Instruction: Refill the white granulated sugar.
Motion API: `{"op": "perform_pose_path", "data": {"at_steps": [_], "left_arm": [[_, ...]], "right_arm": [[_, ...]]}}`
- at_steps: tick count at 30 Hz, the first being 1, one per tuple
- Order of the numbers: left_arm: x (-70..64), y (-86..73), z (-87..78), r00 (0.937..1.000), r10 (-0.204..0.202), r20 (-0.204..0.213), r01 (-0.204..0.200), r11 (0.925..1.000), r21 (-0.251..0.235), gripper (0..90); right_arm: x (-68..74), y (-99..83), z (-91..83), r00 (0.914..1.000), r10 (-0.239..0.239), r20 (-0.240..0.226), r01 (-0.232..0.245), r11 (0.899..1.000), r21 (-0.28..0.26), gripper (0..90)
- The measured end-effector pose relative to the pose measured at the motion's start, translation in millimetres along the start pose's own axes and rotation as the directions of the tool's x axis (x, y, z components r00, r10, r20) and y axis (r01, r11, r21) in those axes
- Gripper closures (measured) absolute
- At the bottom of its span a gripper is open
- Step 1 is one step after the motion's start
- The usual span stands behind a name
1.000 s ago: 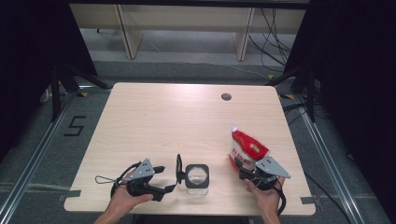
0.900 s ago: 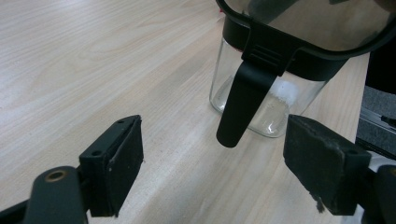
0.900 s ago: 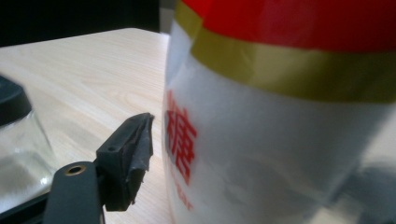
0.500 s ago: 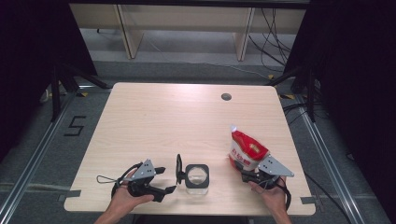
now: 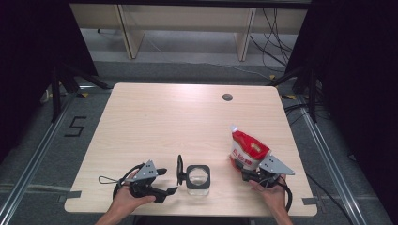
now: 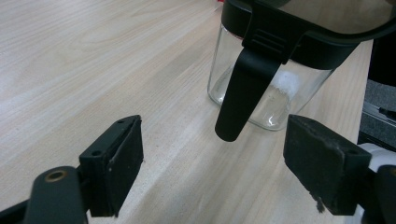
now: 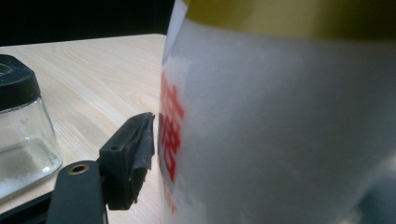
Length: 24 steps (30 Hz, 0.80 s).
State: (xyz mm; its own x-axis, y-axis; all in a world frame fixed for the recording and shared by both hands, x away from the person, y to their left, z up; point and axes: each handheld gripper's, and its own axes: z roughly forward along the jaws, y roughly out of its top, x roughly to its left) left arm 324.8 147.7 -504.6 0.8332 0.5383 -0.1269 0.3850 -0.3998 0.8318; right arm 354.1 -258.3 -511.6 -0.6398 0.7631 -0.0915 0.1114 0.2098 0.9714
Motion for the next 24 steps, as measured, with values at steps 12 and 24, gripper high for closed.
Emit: {"op": "perform_pose_path", "data": {"at_steps": [12,24], "left_arm": [[-1.7,-0.8,3.1,0.9996,-0.027,0.006,0.027,0.9996,-0.007,19.8],[-0.9,-0.8,2.8,0.9998,-0.020,0.008,0.020,0.9998,-0.008,19.8]], "right_arm": [[-3.7,-2.1,5.4,1.0000,0.000,0.006,0.000,0.999,-0.037,30.3],[-6.6,-3.6,8.9,0.9982,0.029,-0.052,-0.030,1.000,-0.007,33.3]]}}
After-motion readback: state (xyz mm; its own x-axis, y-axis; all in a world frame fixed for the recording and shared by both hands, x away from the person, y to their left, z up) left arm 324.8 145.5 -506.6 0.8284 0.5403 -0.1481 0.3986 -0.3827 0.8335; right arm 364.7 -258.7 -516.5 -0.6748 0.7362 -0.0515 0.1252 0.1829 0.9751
